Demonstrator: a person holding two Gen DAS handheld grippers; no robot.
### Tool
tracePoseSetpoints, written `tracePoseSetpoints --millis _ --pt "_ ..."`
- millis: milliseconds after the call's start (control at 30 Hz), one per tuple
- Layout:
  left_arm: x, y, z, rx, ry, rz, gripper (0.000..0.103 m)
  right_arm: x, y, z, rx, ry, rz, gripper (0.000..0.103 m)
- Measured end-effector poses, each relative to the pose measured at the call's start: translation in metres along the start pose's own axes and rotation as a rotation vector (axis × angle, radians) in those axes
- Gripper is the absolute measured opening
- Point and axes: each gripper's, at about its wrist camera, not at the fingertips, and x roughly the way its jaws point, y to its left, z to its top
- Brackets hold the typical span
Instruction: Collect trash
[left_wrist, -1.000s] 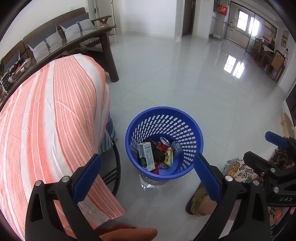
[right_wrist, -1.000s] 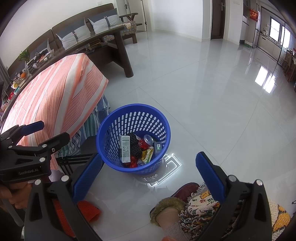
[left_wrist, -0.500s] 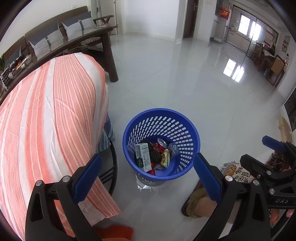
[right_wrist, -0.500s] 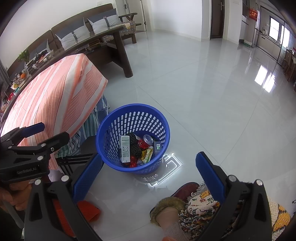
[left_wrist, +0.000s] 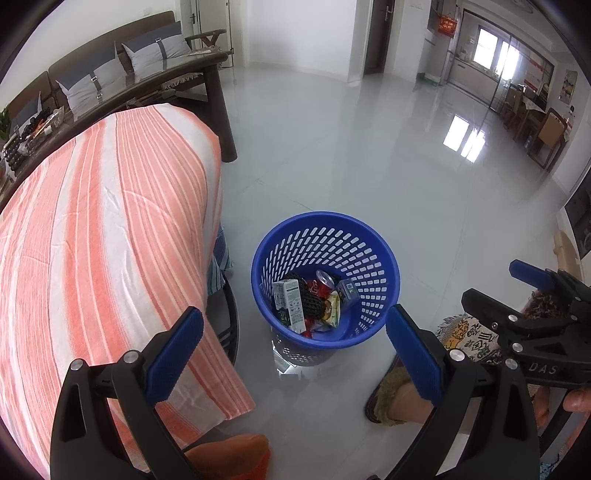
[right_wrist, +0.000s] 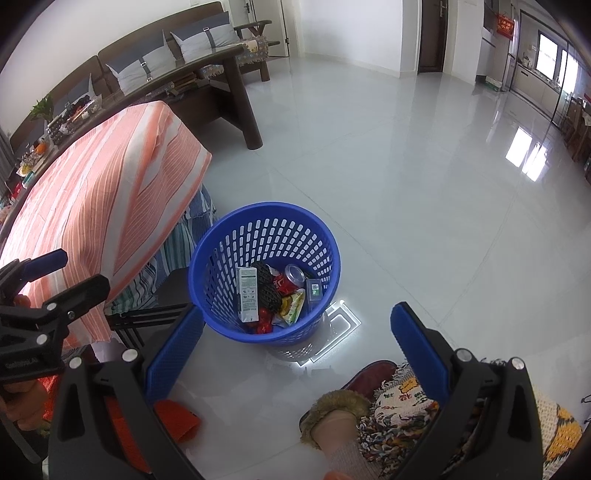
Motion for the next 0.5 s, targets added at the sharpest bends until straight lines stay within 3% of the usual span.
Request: tracePoseSetpoints --millis 367,500 --pt "-0.013 0.007 -0.003 -0.009 -0.015 -0.011 0.098 0.001 0.003 0.002 -0.009 0.002 -0.005 0.098" --pt "-0.034 0.036 -0.001 -0.039 -0.047 -0.034 0.098 0.003 0.008 0.005 -0.028 0.002 -0.043 0.098"
